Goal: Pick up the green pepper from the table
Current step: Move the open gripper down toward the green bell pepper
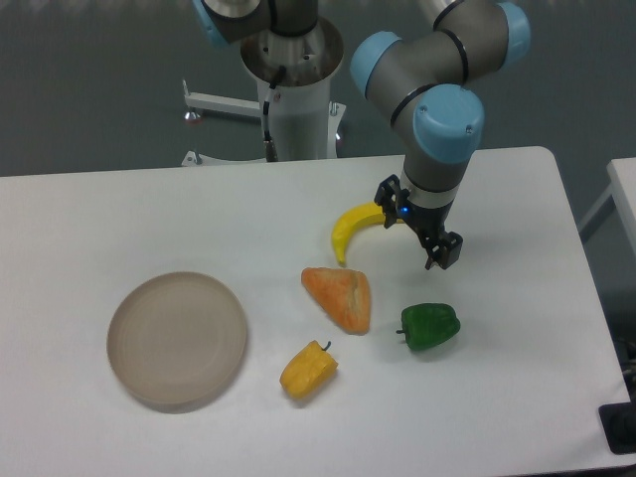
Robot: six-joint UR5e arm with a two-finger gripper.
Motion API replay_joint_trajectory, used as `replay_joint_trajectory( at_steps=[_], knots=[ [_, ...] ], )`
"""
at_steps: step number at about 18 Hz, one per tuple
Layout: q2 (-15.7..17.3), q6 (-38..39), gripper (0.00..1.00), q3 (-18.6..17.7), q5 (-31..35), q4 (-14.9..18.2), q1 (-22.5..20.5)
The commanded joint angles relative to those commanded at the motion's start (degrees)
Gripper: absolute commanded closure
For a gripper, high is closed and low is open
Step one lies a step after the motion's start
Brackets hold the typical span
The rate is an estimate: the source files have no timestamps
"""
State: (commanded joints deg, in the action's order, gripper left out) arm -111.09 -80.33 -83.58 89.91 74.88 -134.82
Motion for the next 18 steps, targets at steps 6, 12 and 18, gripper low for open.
replay_joint_trajectory(
  at_steps=[6, 12, 18],
  knots=[
    [-0.2, 0.4, 0.00, 0.9, -0.8, -0.2, -0.4],
    [-1.3, 2.5, 0.00, -1.9, -0.3, -12.4, -0.3],
    [-8.0, 1.7, 0.00, 5.0, -0.4, -13.1, -0.3]
  ],
)
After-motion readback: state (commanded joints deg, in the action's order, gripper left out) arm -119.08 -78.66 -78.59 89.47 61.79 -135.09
